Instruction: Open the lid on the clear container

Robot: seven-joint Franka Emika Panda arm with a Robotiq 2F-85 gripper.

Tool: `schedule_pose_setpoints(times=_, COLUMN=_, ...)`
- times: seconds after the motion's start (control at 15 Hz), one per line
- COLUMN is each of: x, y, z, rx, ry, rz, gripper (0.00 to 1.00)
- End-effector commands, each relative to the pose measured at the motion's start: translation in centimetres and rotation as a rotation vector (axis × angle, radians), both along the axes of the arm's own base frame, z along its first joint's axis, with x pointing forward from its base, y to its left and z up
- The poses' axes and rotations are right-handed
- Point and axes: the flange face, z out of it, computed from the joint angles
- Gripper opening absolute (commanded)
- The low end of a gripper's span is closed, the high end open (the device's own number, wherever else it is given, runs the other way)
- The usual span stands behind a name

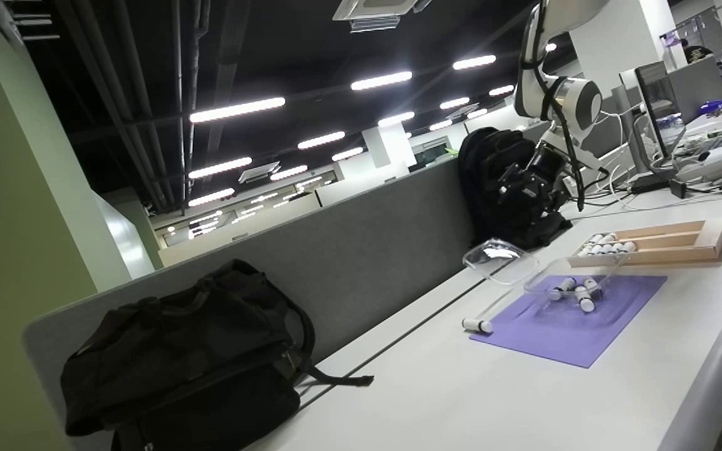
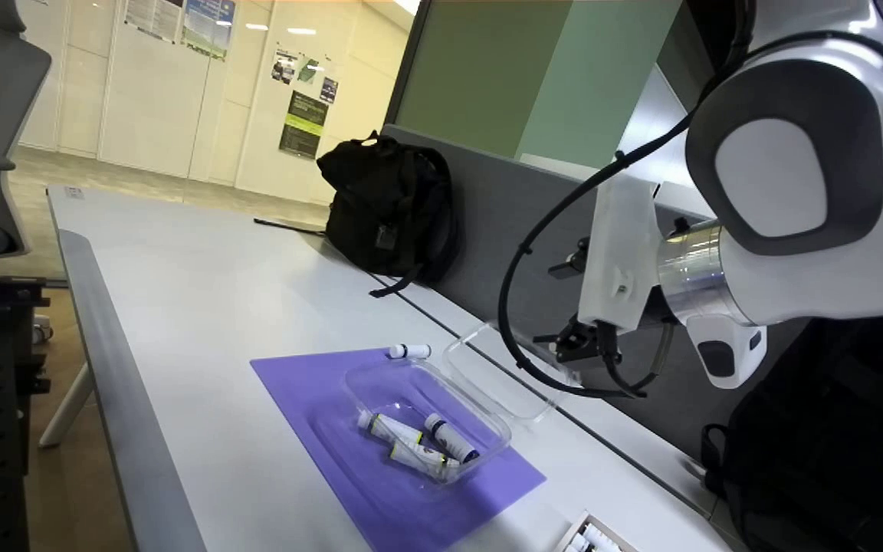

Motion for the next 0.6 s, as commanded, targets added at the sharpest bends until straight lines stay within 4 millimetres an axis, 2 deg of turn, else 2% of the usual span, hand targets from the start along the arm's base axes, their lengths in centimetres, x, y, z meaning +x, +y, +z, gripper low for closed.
schedule_pose_setpoints(times=0.0, x=1.6, y=-1.2, z=0.7, rx=0.03, ry=0.056, rz=-0.009, gripper=1.0)
schedule_pose_setpoints(times=0.2, x=0.4, y=-1.3, z=1.4, rx=0.028, ry=0.078, rz=0.032, gripper=1.0)
schedule_pose_setpoints(times=0.27, x=0.7, y=-0.9, z=0.3, rx=0.021, ry=0.033, rz=0.023, gripper=1.0)
schedule_pose_setpoints(times=0.53, x=0.4, y=-1.1, z=0.3, rx=0.02, ry=0.047, rz=0.038, gripper=1.0)
